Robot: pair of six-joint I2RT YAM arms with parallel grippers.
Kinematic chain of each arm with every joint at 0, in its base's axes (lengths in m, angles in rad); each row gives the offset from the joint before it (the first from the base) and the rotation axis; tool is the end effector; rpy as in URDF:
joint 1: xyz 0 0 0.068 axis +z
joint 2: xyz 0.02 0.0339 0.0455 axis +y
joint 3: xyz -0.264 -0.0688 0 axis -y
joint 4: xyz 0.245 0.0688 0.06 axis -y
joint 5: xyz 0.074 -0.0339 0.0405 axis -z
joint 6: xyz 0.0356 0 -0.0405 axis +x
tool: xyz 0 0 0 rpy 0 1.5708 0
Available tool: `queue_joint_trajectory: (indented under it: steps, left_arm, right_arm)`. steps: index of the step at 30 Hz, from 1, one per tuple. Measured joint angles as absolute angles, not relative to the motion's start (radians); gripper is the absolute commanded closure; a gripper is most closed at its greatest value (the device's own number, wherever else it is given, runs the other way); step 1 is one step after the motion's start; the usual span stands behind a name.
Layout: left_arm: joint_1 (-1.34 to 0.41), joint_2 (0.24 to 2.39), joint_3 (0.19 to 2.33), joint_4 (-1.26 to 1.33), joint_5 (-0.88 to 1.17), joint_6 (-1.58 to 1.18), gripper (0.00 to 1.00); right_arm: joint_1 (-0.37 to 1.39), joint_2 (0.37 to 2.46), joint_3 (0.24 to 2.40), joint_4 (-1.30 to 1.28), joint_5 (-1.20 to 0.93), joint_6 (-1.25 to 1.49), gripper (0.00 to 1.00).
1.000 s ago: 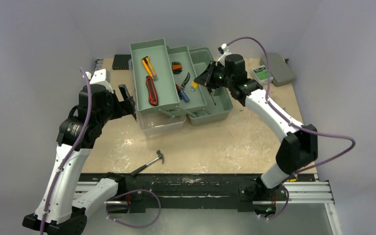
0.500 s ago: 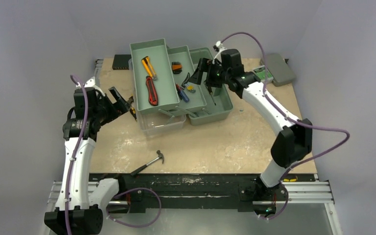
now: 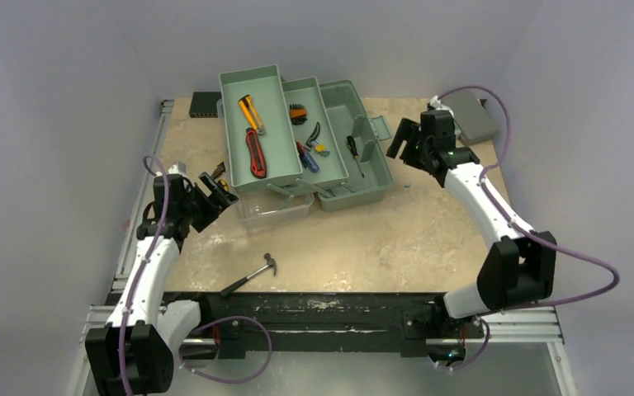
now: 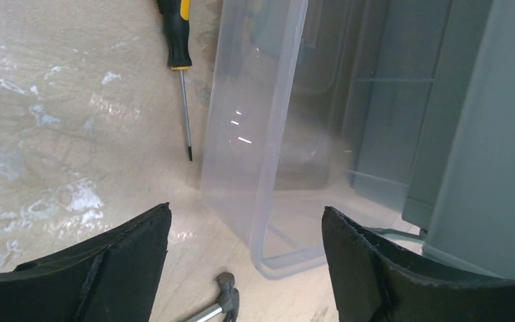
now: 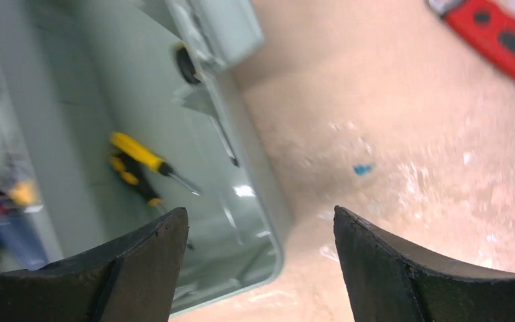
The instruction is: Pack the tool kit
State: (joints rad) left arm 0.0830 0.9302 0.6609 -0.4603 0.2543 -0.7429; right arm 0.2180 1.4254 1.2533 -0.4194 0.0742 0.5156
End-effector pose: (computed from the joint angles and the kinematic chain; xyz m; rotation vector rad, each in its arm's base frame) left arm 0.1953 0.0073 0.2455 -0.8201 2.2067 -0.6249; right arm 0.3172 0.0676 0.3308 0.3658 2.1496 0.3411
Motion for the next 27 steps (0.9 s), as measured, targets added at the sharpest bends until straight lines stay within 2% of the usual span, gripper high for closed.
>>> queue_joint_trajectory:
  steps: [4, 8, 10, 14, 16, 21, 27]
  left_arm:
    - [0.083, 0.978, 0.633, -0.371, 0.267, -0.748, 0.28]
    - [0.083, 1.011, 0.622, -0.297, 0.274, -0.741, 0.32]
    - [0.083, 1.023, 0.622, -0.266, 0.278, -0.740, 0.33]
    - [0.083, 1.049, 0.622, -0.220, 0.285, -0.737, 0.35]
    - [0.082, 1.058, 0.622, -0.212, 0.284, -0.730, 0.37]
    - [0.067, 1.060, 0.622, -0.203, 0.271, -0.697, 0.42]
    - [0.036, 1.087, 0.627, -0.203, 0.233, -0.654, 0.48]
  right_arm:
    - [0.217, 1.526, 1.196, -0.438, 0.104, 0.515, 0.28]
    - [0.226, 1.596, 1.188, -0.440, 0.106, 0.509, 0.38]
    - [0.227, 1.604, 1.188, -0.439, 0.112, 0.503, 0.48]
    - [0.229, 1.610, 1.188, -0.430, 0.104, 0.490, 0.87]
    - [0.241, 1.612, 1.189, -0.413, 0.086, 0.489, 1.00]
    - [0.277, 1.582, 1.146, -0.369, 0.114, 0.450, 1.00]
    - [0.328, 1.450, 1.003, -0.329, 0.123, 0.457, 1.00]
